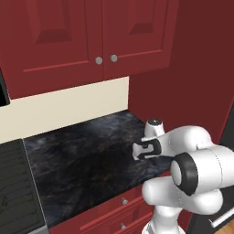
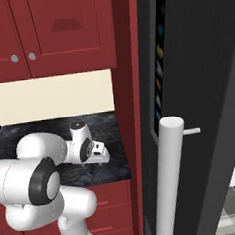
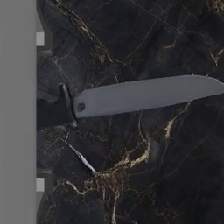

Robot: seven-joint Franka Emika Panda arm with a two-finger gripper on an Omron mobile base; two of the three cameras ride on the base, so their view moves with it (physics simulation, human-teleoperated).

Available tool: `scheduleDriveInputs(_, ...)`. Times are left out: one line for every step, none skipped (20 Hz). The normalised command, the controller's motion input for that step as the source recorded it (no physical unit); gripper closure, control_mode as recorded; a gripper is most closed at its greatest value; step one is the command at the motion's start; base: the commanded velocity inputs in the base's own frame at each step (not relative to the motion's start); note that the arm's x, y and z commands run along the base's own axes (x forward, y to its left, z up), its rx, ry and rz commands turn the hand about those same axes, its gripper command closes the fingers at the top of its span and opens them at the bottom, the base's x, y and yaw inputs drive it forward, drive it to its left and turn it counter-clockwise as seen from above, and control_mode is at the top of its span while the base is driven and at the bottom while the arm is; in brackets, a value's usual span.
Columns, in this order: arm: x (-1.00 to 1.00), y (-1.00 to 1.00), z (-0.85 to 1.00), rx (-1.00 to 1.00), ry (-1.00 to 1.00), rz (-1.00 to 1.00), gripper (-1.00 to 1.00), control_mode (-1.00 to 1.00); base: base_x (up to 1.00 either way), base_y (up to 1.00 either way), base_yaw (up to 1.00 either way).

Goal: Retrieve the butter from the fridge and place it on a plate on the dining table. Then retrieve the butter knife by the fridge and place it near the plate.

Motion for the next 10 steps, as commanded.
scheduleDriveInputs(0.00,0.00,-0.29,0.00,0.03,0.00,-1.00,-1.00,0.00,0.00,0.00)
scheduleDriveInputs(0.00,0.00,-0.26,0.00,0.02,0.00,-1.00,-1.00,0.00,0.00,0.00)
scheduleDriveInputs(0.00,0.00,-0.28,0.00,0.01,0.00,-1.00,-1.00,0.00,0.00,0.00)
scheduleDriveInputs(0.00,0.00,-0.34,0.00,0.05,0.00,-1.00,-1.00,0.00,0.00,0.00)
scheduleDriveInputs(0.00,-0.06,-0.40,0.00,0.05,0.00,-1.00,-1.00,0.00,0.00,0.00)
scheduleDriveInputs(0.00,-0.11,-0.44,0.00,0.06,0.00,-1.00,-1.00,0.00,0.00,0.00)
scheduleDriveInputs(0.00,-0.05,-0.46,0.00,0.05,0.00,-1.00,-1.00,0.00,0.00,0.00)
scheduleDriveInputs(0.00,-0.01,-0.50,0.00,0.05,0.00,-1.00,-1.00,0.00,0.00,0.00)
scheduleDriveInputs(0.00,0.00,-0.54,0.00,0.06,0.00,-1.00,-1.00,0.00,0.00,0.00)
scheduleDriveInputs(0.00,0.00,-0.53,0.00,0.05,0.00,-1.00,-1.00,0.00,0.00,0.00)
